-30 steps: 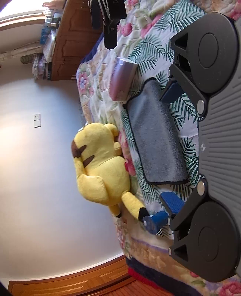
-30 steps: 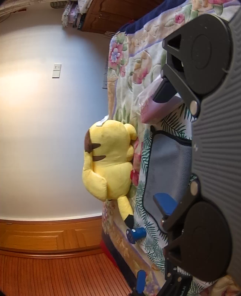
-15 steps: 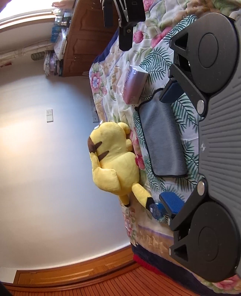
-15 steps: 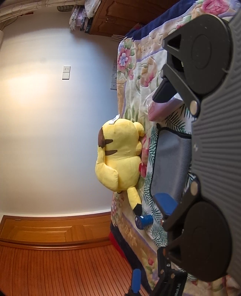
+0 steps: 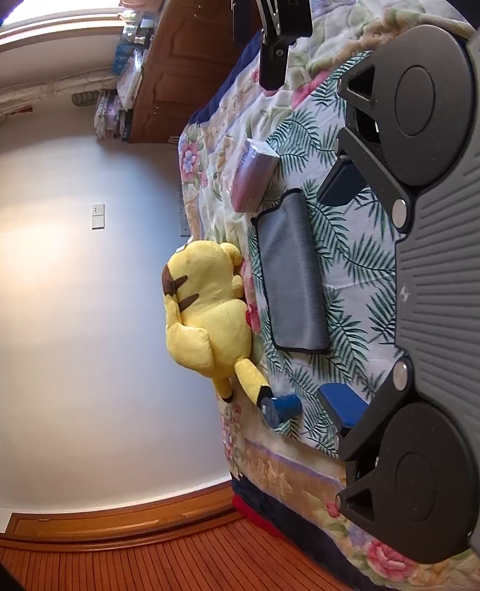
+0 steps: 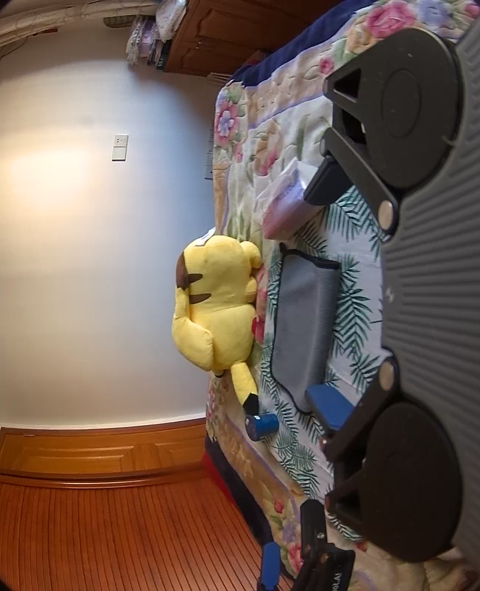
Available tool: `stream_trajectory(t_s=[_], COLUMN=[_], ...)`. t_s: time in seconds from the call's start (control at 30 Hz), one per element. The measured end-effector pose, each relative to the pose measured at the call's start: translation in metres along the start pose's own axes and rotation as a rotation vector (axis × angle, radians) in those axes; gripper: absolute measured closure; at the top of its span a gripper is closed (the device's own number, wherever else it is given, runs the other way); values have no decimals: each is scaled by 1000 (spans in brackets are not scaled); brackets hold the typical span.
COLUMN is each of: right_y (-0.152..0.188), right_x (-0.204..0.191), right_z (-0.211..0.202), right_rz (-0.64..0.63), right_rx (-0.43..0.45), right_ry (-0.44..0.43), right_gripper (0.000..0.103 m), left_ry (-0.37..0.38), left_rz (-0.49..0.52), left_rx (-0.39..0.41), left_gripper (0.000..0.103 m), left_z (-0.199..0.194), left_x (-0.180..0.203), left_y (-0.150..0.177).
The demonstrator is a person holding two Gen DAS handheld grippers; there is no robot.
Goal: Fold towel
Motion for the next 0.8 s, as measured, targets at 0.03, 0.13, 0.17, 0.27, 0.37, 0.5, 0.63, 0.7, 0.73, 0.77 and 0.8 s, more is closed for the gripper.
stream_trajectory(t_s=[0.03,0.13,0.17,0.27,0.37,0.5,0.63,0.7,0.73,0.77,0.8], right_y=[4,11,14,22,28,38,48,54,57,59,61], right_x=[0,1,1,1,0,-2,-7,-11,-13,-14,-16], right_z=[-1,-7,-9,-12,-13,-14,-13,-12,-12,-11,-11], right_rz=[4,22,25,23,21,31,36,27,23,23,24], right_rx=[-5,-11,-15,-23,-32,-41,-51,-62,-64,-66,-68], right_ry=[3,4,6,14,20,19,15,12,10,8,6], right_gripper=[0,0,0,0,0,0,0,0,0,0,0], left_ry=[-2,-7,-8,-4,1,-3,7,5,4,5,6], left_rz=[-5,-18,-21,-35,-45,-37,-60,-59,-59,-60,-60], left_rx=[-5,-7,-7,-17,-25,-38,-61,-70,-74,-80,-87], left_gripper=[0,0,0,0,0,0,0,0,0,0,0], left_z=[-1,-6,-7,-8,-8,-5,1,5,6,8,10], left_x=[0,-1,-1,-1,1,5,8,10,10,11,12], left_y=[3,12,15,23,33,45,57,64,66,70,73])
Point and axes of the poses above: each gripper's, at about its wrist camera, not at the fingertips, and z roughly the way its jaws point, x to its right, y to its underside, the point moved 9 cm from there along z, roughly the way its jaws point, and after that the axes turned 1 degree about x, right-handed, at the moved point
